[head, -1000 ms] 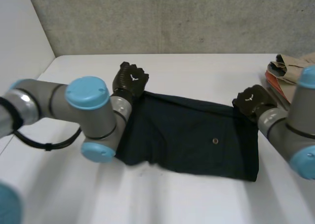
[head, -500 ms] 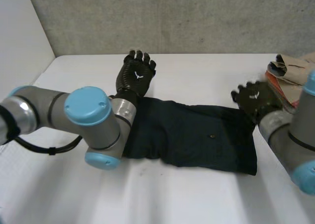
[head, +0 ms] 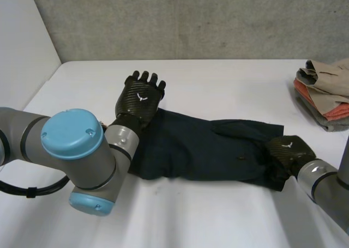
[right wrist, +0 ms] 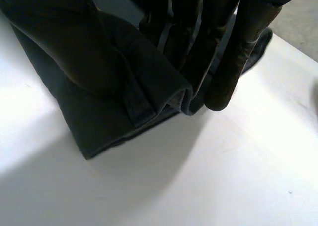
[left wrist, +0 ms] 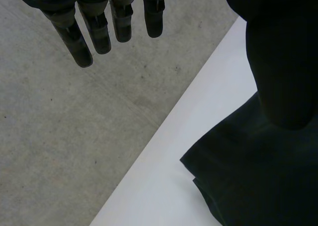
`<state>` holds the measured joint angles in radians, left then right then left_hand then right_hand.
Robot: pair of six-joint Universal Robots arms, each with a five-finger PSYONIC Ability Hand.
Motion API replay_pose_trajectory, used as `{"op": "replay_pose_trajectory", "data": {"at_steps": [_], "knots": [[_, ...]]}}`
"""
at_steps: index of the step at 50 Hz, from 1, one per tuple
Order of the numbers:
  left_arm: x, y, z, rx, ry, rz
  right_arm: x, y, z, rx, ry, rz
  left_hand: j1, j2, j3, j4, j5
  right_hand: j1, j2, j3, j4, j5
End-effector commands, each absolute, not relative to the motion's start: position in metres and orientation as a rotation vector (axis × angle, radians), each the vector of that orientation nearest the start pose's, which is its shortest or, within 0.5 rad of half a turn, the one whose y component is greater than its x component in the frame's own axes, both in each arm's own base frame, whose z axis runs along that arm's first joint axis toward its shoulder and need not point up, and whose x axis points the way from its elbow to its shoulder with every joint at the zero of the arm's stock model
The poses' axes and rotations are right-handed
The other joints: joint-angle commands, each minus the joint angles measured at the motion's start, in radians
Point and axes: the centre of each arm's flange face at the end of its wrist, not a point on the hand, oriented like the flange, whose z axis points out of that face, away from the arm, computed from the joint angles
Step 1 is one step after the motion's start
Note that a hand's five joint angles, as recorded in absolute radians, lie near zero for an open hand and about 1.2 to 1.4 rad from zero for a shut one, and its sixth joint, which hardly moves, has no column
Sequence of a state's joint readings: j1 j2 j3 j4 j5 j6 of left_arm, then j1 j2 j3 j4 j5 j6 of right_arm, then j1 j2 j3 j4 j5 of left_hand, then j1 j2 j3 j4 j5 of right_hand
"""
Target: Fold the laundry.
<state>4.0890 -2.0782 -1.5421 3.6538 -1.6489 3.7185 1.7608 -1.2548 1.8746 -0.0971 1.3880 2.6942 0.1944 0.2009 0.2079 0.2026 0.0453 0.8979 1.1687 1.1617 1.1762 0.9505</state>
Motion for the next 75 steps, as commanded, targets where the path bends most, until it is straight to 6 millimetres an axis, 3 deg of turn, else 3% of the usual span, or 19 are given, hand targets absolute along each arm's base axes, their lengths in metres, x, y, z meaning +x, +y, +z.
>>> {"op": "replay_pose_trajectory", "data": {"at_steps": [1,6,11,15,22,24,28,31,32,34,35,37,39,45,50,54,61,68,75], "knots": [[-0.330,-0.252,0.195,1.133,1.822,-2.259,0.174,-0.261,0.157,-1.118,2.552,-1.685,-0.020,-0.026,-0.033,-0.028,-0.045,0.498,0.228,0.235,0.220,0.271],[-0.318,-0.257,0.208,1.078,1.801,-2.272,0.139,-0.271,0.168,-1.308,2.673,-1.713,-0.020,-0.026,-0.033,-0.028,-0.045,0.498,0.228,0.235,0.220,0.271],[-0.306,-0.257,0.217,1.040,1.793,-2.273,0.136,-0.278,0.184,-1.441,2.639,-1.785,-0.020,-0.026,-0.033,-0.028,-0.045,0.498,0.228,0.235,0.220,0.271],[-0.302,-0.255,0.217,1.033,1.797,-2.266,0.168,-0.275,0.205,-1.543,2.440,-1.917,-0.020,-0.026,-0.033,-0.028,-0.045,0.498,0.228,0.235,0.220,0.271],[-0.296,-0.251,0.216,1.026,1.814,-2.254,0.252,-0.235,0.222,-1.772,1.879,-2.095,-0.020,-0.026,-0.033,-0.028,-0.045,0.498,0.228,0.235,0.220,0.271],[-0.295,-0.249,0.219,1.007,1.830,-2.271,0.284,-0.206,0.213,-1.872,1.644,-2.063,-0.020,-0.026,-0.033,-0.028,-0.045,0.498,0.228,0.235,0.220,0.271],[-0.295,-0.247,0.227,0.957,1.860,-2.325,0.326,-0.149,0.181,-2.045,1.281,-1.882,-0.020,-0.026,-0.033,-0.028,-0.045,0.498,0.228,0.235,0.220,0.271],[-0.295,-0.247,0.231,0.932,1.877,-2.354,0.336,-0.129,0.168,-2.103,1.177,-1.795,-0.020,-0.026,-0.033,-0.028,-0.045,0.498,0.228,0.235,0.220,0.271],[-0.295,-0.246,0.234,0.918,1.884,-2.368,0.338,-0.125,0.160,-2.115,1.183,-1.743,-0.020,-0.026,-0.033,-0.028,-0.045,0.498,0.228,0.235,0.220,0.271],[-0.296,-0.246,0.235,0.921,1.892,-2.368,0.337,-0.124,0.157,-2.112,1.204,-1.710,-0.020,-0.026,-0.033,-0.028,-0.045,0.184,-0.086,-0.079,-0.094,-0.043],[-0.296,-0.244,0.236,0.931,1.902,-2.358,0.337,-0.123,0.158,-2.091,1.233,-1.686,-0.020,-0.026,-0.033,-0.028,-0.045,-0.268,-0.539,-0.532,-0.546,-0.495],[-0.297,-0.243,0.236,0.939,1.914,-2.348,0.337,-0.124,0.159,-2.045,1.270,-1.668,-0.020,-0.026,-0.033,-0.028,-0.045,-0.720,-0.990,-0.983,-0.998,-0.947],[-0.298,-0.243,0.239,0.946,1.923,-2.345,0.335,-0.132,0.165,-1.928,1.368,-1.658,-0.020,-0.026,-0.033,-0.028,-0.045,-0.723,-0.994,-0.987,-1.002,-0.951],[-0.316,-0.235,0.254,0.980,1.890,-2.418,0.299,-0.183,0.243,-1.247,1.683,-1.814,-0.020,-0.026,-0.033,-0.028,-0.045,-0.723,-0.994,-0.987,-1.002,-0.951],[-0.332,-0.224,0.247,1.029,1.996,-2.412,0.267,-0.213,0.261,-0.900,1.880,-1.805,-0.020,-0.026,-0.033,-0.028,-0.045,-0.723,-0.994,-0.987,-1.002,-0.951],[-0.341,-0.208,0.237,1.055,2.191,-2.328,0.257,-0.227,0.248,-0.876,2.020,-1.729,-0.020,-0.026,-0.033,-0.028,-0.045,-0.723,-0.994,-0.987,-1.002,-0.951],[-0.348,-0.189,0.204,1.046,2.537,-2.063,0.266,-0.250,0.213,-0.921,2.133,-1.598,-0.016,-0.023,-0.030,-0.024,-0.042,-0.723,-0.994,-0.987,-1.002,-0.951],[-0.352,-0.186,0.158,1.106,2.617,-1.843,0.273,-0.263,0.170,-0.943,2.242,-1.395,-0.016,-0.023,-0.030,-0.024,-0.042,-0.723,-0.994,-0.987,-1.002,-0.951],[-0.351,-0.189,0.122,1.217,2.586,-1.650,0.278,-0.267,0.138,-1.080,2.284,-1.333,-0.013,-0.020,-0.027,-0.021,-0.039,-0.723,-0.994,-0.987,-1.002,-0.951]]}}
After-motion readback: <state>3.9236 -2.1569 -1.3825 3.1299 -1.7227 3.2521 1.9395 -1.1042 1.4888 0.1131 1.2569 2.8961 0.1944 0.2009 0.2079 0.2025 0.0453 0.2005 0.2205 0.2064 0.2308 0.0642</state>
